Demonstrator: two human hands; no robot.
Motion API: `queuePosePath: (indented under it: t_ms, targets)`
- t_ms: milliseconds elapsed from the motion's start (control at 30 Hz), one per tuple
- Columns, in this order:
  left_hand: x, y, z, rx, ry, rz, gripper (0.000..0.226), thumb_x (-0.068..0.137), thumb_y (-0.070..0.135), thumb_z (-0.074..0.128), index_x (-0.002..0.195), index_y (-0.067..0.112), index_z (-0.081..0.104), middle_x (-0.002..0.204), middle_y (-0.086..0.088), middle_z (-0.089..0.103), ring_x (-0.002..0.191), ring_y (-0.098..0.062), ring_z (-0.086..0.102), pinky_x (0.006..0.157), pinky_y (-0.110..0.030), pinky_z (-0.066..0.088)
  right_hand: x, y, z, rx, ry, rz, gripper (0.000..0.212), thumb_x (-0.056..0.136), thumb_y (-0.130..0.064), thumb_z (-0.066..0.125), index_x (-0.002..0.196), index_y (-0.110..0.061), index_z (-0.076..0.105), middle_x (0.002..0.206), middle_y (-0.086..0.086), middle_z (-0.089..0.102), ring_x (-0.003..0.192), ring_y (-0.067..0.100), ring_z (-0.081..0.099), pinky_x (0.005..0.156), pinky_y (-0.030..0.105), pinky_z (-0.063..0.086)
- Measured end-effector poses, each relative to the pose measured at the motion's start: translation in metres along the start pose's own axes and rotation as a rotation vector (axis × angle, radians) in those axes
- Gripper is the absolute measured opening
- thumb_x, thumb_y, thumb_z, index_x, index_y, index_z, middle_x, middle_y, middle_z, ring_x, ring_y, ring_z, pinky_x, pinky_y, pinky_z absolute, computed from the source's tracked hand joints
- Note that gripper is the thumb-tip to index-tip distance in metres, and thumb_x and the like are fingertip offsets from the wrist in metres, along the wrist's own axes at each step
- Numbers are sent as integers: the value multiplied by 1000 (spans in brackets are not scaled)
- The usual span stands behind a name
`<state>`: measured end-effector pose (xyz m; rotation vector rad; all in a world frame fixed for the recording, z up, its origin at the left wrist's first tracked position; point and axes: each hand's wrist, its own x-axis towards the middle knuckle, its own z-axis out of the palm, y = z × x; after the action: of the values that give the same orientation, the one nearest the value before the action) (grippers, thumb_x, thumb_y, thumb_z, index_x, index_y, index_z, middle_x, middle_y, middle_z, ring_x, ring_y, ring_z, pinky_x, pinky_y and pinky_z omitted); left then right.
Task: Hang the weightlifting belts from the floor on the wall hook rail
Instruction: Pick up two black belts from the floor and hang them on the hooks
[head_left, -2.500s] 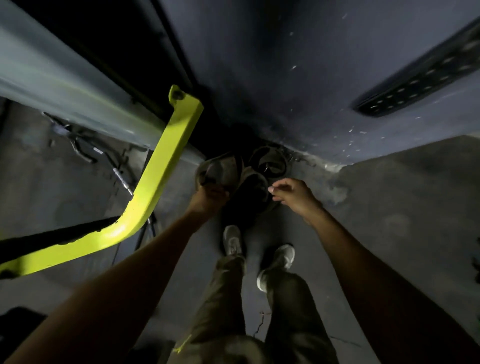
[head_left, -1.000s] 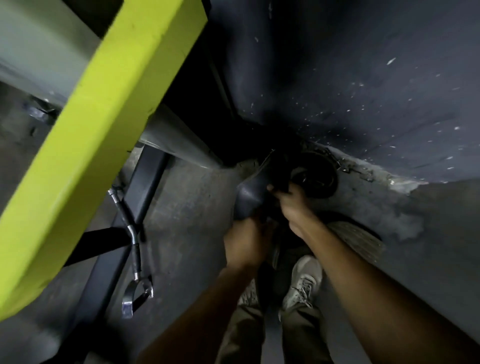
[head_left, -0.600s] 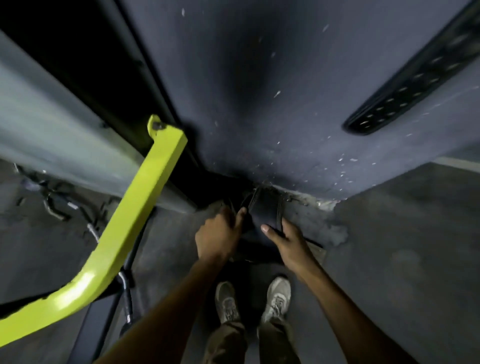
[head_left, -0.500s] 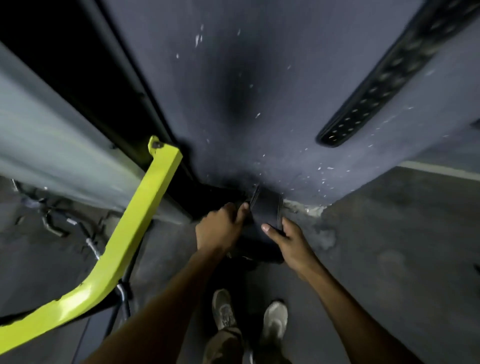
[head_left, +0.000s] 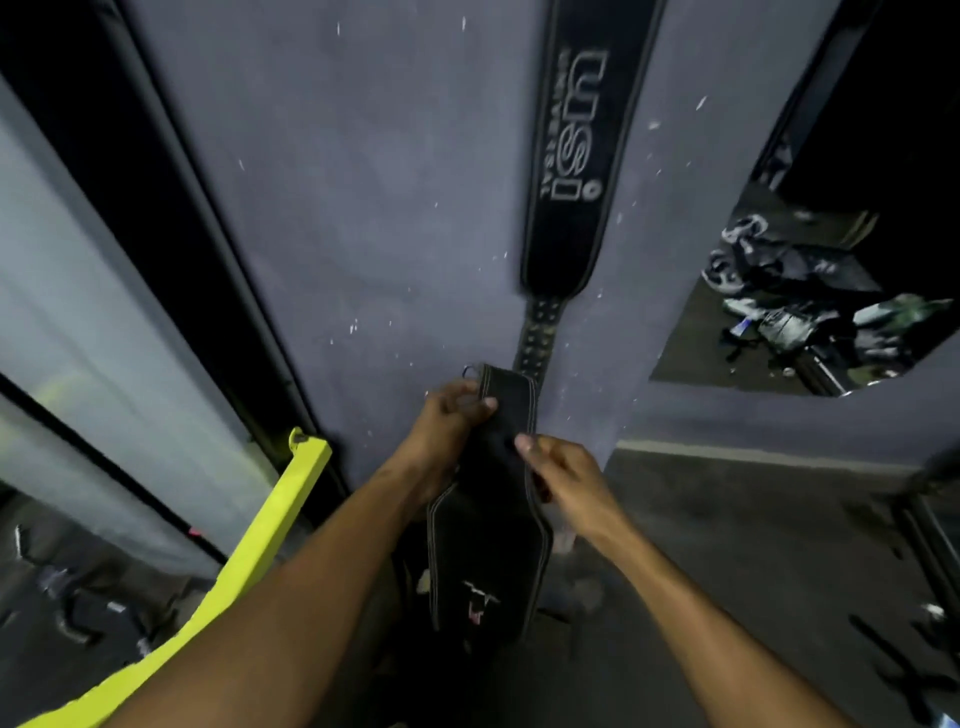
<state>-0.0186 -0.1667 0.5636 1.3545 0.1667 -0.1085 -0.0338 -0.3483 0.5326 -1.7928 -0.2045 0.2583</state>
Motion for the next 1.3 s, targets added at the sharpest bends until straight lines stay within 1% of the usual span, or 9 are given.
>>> queuePosePath:
  t_ms: [167, 367, 467, 667, 767, 867, 1033, 1200, 1300]
  targets:
    - [-46, 36, 34, -7, -101, 175, 24, 93, 11, 65, 117, 13, 64, 105, -17, 78, 96, -31, 73, 92, -42, 58, 7, -89, -56, 308, 237, 95, 53, 96, -69, 55, 91, -18, 70, 59, -3, 71, 51, 13, 70, 50, 29, 60]
    - [-82, 72, 59, 72, -253, 255, 24, 102, -4, 54, 117, 14, 59, 101, -11, 80, 91, -19, 76, 84, -29, 60, 16, -168, -76, 290, 303, -71, 32, 102, -42, 63, 87, -15, 71, 84, 0, 76, 85, 20, 71, 83, 33, 54]
    - [-89, 94, 65, 160, -238, 242, 23, 104, -2, 51, 126, 5, 54, 105, -11, 76, 96, -16, 72, 89, -26, 58, 18, -189, -74, 83, 430, -288, 22, 105, -26, 60, 87, -14, 60, 80, 4, 65, 78, 20, 58, 77, 37, 45]
    - [-73, 184, 66, 62, -81, 316, 34, 109, 29, 49, 129, 6, 65, 118, -15, 77, 111, -26, 73, 97, -37, 57, 0, -210, -45, -104, 217, -528, 22, 105, -26, 61, 126, -28, 57, 92, 9, 80, 84, 33, 77, 81, 48, 63]
    - [-62, 212, 64, 107, 42, 347, 42, 110, 34, 46, 107, 1, 73, 93, -14, 77, 89, -31, 73, 88, -36, 57, 0, -210, -38, -117, 170, -555, 25, 106, -29, 59, 129, -37, 52, 73, -6, 77, 65, 8, 73, 62, 23, 57]
    - [-56, 224, 62, 165, 52, 463, 41, 111, 28, 44, 113, -5, 68, 108, -22, 77, 105, -39, 73, 99, -47, 56, 2, -220, -37, -101, 224, -576, 23, 105, -33, 60, 122, -44, 52, 67, -12, 73, 56, -3, 64, 55, 11, 45]
    - [-60, 243, 74, 176, 17, 647, 27, 111, 29, 45, 110, 14, 67, 110, -16, 78, 109, -34, 73, 102, -52, 56, 8, -252, -32, -97, 409, -670, 33, 102, -47, 58, 132, -40, 49, 110, -26, 74, 101, -6, 70, 83, 12, 52]
    - [-63, 273, 85, 94, -59, 736, 25, 112, 26, 41, 101, 25, 64, 90, 8, 77, 91, -7, 72, 87, -32, 58, 12, -286, -31, -70, 551, -828, 33, 104, -49, 56, 135, -38, 52, 112, -22, 74, 104, -3, 71, 85, 14, 53]
    - [-65, 294, 84, 120, -131, 776, 28, 112, 19, 39, 96, 24, 61, 79, 16, 75, 78, 5, 70, 74, -14, 54, 17, -307, -35, -4, 600, -877, 22, 104, -49, 54, 115, -31, 60, 99, -3, 76, 91, 17, 75, 82, 44, 60]
